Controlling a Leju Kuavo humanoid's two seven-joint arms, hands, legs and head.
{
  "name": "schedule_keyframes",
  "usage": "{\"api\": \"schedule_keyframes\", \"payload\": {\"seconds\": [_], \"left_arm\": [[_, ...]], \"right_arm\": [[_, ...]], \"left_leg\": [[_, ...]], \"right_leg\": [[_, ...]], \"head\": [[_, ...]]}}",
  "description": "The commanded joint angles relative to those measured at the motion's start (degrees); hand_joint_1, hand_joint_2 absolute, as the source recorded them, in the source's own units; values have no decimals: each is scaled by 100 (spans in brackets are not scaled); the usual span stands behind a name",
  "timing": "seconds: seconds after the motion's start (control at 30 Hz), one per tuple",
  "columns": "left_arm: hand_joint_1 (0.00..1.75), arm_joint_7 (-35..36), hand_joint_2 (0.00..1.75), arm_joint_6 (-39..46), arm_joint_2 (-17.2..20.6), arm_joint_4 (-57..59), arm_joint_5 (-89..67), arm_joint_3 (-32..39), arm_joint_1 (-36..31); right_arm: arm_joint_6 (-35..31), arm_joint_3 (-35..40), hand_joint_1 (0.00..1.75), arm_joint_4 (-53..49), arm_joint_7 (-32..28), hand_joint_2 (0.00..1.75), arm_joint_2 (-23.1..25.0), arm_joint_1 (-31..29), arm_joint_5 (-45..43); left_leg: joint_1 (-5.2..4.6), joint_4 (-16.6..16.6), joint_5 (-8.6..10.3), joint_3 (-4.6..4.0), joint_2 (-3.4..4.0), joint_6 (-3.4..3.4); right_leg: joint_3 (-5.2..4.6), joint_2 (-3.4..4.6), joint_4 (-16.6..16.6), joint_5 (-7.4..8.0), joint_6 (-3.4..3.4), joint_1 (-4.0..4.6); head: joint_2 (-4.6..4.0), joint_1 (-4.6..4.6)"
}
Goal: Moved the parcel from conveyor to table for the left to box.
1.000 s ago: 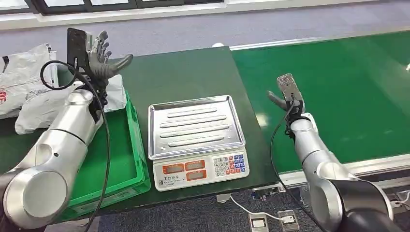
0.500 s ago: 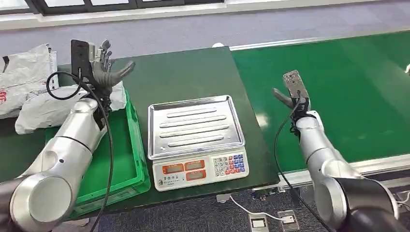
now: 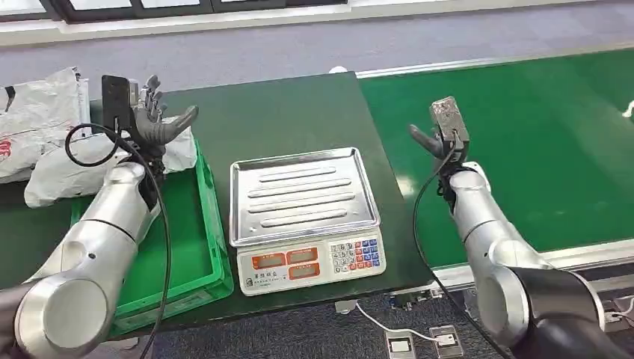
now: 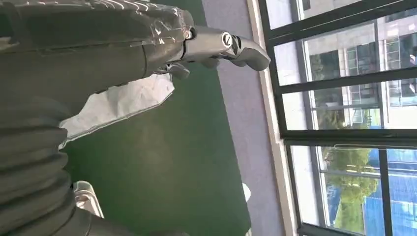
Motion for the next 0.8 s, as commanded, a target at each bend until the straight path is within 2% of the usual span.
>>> {"api": "schedule_keyframes", "payload": {"seconds": [0.03, 0.37, 0.53, 0.8], "left_arm": [[0, 18, 175, -55, -170, 191, 142, 8, -89], [0, 95, 175, 20, -75, 200, 126, -76, -91], [0, 136, 175, 88, -29, 247, 230, -72, -83], [0, 201, 175, 105, -216, 309, 239, -117, -9]], "right_arm": [[112, -422, 0, 133, 27, 175, 41, -239, -145], [190, -383, 0, 125, 26, 175, 110, -291, -170], [203, -318, 0, 224, 207, 175, 173, -534, -196], [154, -302, 0, 277, 239, 175, 234, -519, -206]], "left_leg": [[0, -2, -3, 10, -2, 1], [5, -3, -5, 16, 3, -1], [-3, 1, -5, 8, 12, 1], [1, -1, -4, 10, 2, 0]], "right_leg": [[10, 3, -3, -3, -2, -1], [16, 11, -10, -1, -5, 5], [3, 18, 0, -1, -3, 0], [10, 7, -4, -2, -2, 2]], "head": [[0, 0], [0, 0], [0, 0], [0, 0]]}}
